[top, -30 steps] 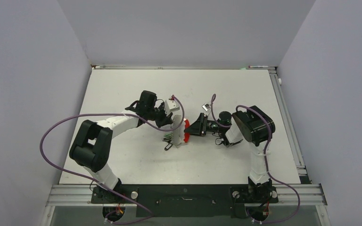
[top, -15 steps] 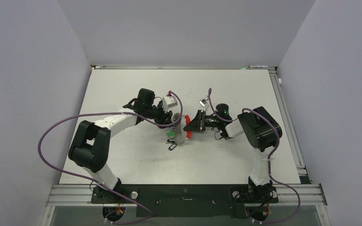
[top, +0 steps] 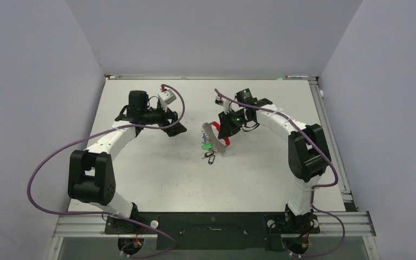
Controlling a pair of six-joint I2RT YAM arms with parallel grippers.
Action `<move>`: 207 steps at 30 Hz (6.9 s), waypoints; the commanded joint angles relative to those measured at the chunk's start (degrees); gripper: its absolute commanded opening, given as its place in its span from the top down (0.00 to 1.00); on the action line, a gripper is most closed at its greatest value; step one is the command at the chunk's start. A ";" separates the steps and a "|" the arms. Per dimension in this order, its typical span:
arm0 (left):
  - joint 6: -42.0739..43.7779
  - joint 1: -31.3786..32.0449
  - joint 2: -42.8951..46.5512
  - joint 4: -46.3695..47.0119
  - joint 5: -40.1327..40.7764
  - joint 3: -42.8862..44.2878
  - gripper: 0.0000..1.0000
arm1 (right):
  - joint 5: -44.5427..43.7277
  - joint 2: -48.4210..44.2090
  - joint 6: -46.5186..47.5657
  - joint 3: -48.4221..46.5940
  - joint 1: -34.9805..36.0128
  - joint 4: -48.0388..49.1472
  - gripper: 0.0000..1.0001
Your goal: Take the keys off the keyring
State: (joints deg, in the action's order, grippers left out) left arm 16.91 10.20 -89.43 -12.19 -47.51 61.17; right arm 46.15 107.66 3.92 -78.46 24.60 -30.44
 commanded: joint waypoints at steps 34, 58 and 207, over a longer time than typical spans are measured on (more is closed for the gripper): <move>-31.27 -3.18 5.01 65.37 -7.91 -26.21 0.04 | -14.70 -0.07 28.78 -41.33 9.83 -38.87 0.95; -35.55 3.89 -5.90 93.56 -7.29 -31.41 0.80 | -14.08 -3.65 28.12 -38.70 13.90 -37.26 0.95; 88.82 23.38 29.69 32.69 -2.99 -26.30 1.00 | 28.02 -16.53 39.17 -3.33 -7.01 -10.62 0.30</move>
State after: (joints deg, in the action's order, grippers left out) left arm 103.83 34.65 -60.93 13.02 -45.25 34.76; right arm 71.42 93.03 40.77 -78.91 17.04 -41.32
